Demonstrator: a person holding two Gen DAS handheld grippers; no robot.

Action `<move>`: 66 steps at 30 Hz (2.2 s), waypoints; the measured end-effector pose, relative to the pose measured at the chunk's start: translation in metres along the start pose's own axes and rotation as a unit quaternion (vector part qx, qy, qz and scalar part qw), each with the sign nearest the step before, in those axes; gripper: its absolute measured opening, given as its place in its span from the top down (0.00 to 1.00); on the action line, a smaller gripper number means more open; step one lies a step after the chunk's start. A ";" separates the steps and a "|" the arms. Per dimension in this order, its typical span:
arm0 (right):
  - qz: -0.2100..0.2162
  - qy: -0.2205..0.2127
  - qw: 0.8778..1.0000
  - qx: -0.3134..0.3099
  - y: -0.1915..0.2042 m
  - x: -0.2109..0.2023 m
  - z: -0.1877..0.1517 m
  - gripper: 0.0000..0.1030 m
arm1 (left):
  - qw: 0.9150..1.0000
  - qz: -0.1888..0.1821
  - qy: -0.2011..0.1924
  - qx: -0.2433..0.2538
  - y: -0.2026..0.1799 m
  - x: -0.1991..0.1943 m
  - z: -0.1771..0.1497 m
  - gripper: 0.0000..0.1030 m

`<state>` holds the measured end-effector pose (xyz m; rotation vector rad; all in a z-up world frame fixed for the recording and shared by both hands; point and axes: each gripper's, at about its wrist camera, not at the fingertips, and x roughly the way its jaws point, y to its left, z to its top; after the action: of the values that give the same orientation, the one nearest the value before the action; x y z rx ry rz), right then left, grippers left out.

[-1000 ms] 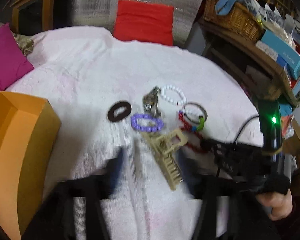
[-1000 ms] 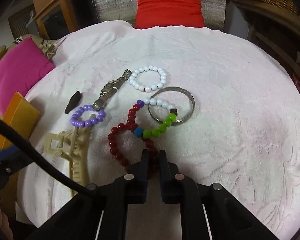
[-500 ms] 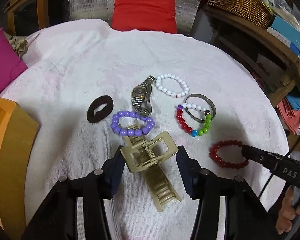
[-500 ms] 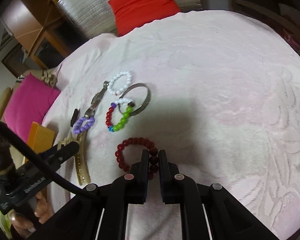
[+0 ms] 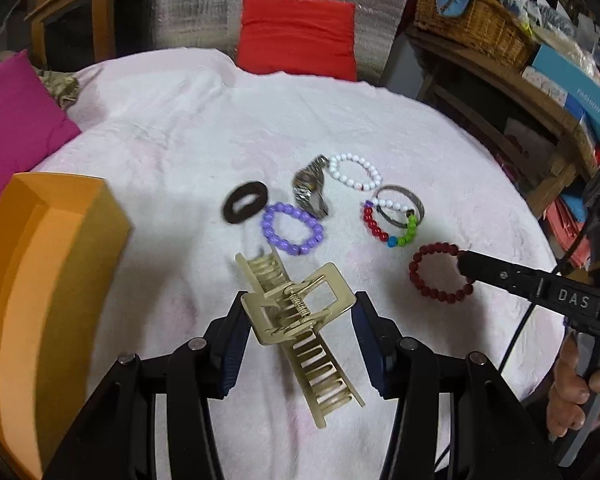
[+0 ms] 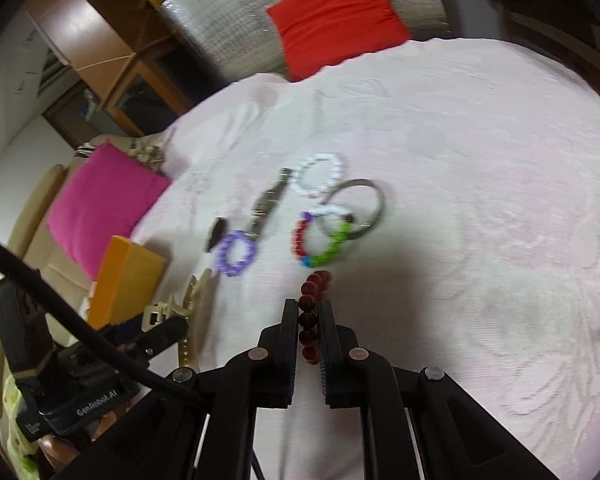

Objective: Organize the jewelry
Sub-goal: 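Carry the clip and red bracelet into the orange box and open both tools, then grasp the purple bead bracelet with the left tool while the right tool grasps the multicolour bead bracelet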

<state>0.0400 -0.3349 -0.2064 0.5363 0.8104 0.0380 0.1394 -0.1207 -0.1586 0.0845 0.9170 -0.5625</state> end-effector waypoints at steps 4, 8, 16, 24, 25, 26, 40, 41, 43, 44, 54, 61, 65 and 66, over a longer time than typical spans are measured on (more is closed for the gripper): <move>0.031 -0.010 0.999 -0.012 0.021 -0.003 -0.002 0.90 | 0.999 0.012 -0.039 -0.015 0.016 -0.031 -0.003 0.49; 0.059 -0.023 0.998 -0.030 0.048 -0.004 -0.005 0.90 | 0.994 0.026 -0.101 -0.040 0.042 -0.069 -0.002 0.49; 0.115 -0.040 0.989 -0.085 0.114 0.003 -0.008 0.90 | 0.971 0.120 -0.155 -0.136 0.121 -0.102 -0.006 0.49; 0.157 -0.011 0.979 -0.133 0.200 0.048 0.004 0.90 | 0.946 0.201 -0.078 -0.242 0.187 -0.079 -0.024 0.50; 0.161 -0.010 0.977 -0.136 0.207 0.053 0.005 0.90 | 0.943 0.205 -0.063 -0.254 0.194 -0.073 -0.027 0.50; 0.170 -0.008 0.976 -0.139 0.219 0.059 0.008 0.90 | 0.941 0.207 -0.058 -0.261 0.199 -0.072 -0.029 0.50; 0.134 0.070 0.978 -0.141 0.263 0.150 0.008 0.85 | 0.930 0.253 -0.006 -0.266 0.211 -0.051 -0.035 0.48; 0.135 0.069 0.980 -0.131 0.258 0.149 0.010 0.84 | 0.929 0.259 -0.008 -0.263 0.210 -0.051 -0.034 0.48; 0.137 0.057 0.981 -0.128 0.248 0.139 0.014 0.84 | 0.928 0.270 -0.015 -0.255 0.207 -0.052 -0.031 0.48; 0.138 0.051 0.981 -0.130 0.244 0.133 0.015 0.84 | 0.928 0.275 -0.021 -0.249 0.204 -0.053 -0.030 0.48; 0.091 -0.002 0.993 -0.075 0.139 0.060 0.030 0.84 | 0.936 0.291 -0.098 -0.169 0.139 -0.053 -0.005 0.48; 0.062 -0.026 0.997 0.027 0.050 0.034 0.049 0.83 | 0.952 0.256 -0.133 -0.102 0.087 -0.040 0.010 0.47; 0.050 -0.017 0.996 0.070 0.012 0.029 0.053 0.83 | 0.970 0.203 -0.112 -0.071 0.060 -0.017 0.017 0.44; 0.049 -0.015 0.995 0.081 0.003 0.028 0.054 0.83 | 0.974 0.190 -0.104 -0.065 0.055 -0.012 0.018 0.44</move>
<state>0.0977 -0.3500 -0.1935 0.7283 0.7621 0.0547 0.1739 -0.0742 -0.1476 0.0781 0.7079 -0.1511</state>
